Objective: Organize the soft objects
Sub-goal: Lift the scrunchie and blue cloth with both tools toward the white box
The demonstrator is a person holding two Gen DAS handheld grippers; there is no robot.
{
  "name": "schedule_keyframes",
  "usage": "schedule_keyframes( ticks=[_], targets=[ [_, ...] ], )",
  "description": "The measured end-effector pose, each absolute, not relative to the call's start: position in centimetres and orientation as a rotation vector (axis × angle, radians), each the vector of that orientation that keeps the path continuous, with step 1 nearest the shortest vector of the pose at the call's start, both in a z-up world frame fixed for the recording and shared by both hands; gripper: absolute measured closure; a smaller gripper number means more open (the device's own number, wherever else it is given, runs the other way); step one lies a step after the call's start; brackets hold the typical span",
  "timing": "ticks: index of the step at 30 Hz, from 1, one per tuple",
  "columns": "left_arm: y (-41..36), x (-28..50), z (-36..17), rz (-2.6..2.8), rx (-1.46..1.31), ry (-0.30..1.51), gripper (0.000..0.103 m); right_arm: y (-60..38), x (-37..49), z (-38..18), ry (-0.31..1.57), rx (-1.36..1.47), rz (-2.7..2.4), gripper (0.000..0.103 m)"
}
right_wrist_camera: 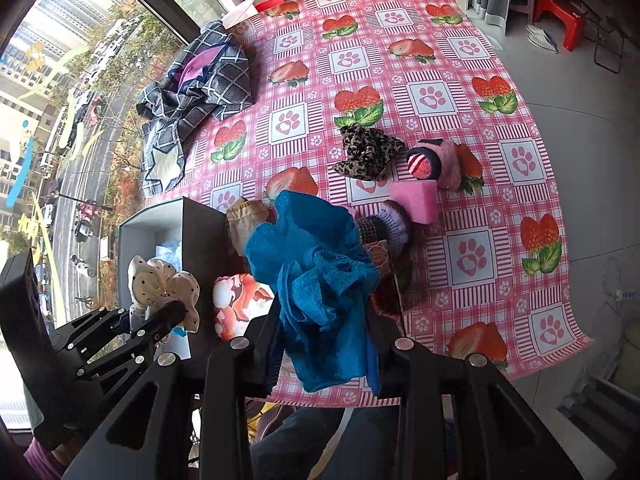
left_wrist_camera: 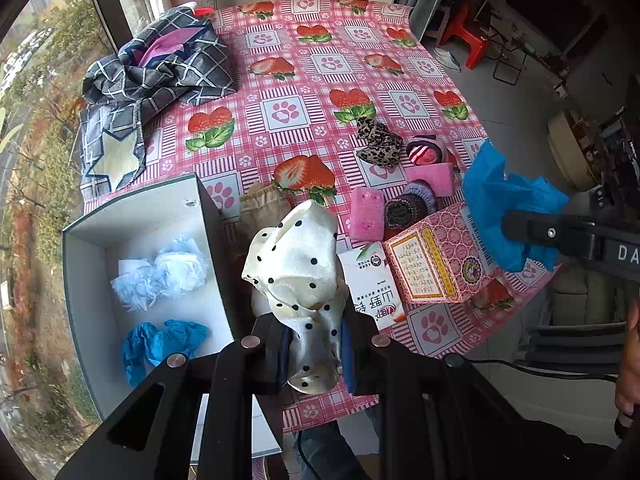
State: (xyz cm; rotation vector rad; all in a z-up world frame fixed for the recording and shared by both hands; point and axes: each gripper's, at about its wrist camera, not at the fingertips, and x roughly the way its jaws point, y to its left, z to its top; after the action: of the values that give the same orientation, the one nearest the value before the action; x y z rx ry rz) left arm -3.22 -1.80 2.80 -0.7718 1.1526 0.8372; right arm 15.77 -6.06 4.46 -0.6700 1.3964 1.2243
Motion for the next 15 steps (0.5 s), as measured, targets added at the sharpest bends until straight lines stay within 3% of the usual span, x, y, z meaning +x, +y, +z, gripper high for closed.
schedule_keyframes(
  ticks=[15],
  targets=[
    [-2.2,-14.1,4.3,1.022,-0.852,1.078,0.081,-4.5,4.3,5.3,1.367,-0.837,1.412,0.069]
  ],
)
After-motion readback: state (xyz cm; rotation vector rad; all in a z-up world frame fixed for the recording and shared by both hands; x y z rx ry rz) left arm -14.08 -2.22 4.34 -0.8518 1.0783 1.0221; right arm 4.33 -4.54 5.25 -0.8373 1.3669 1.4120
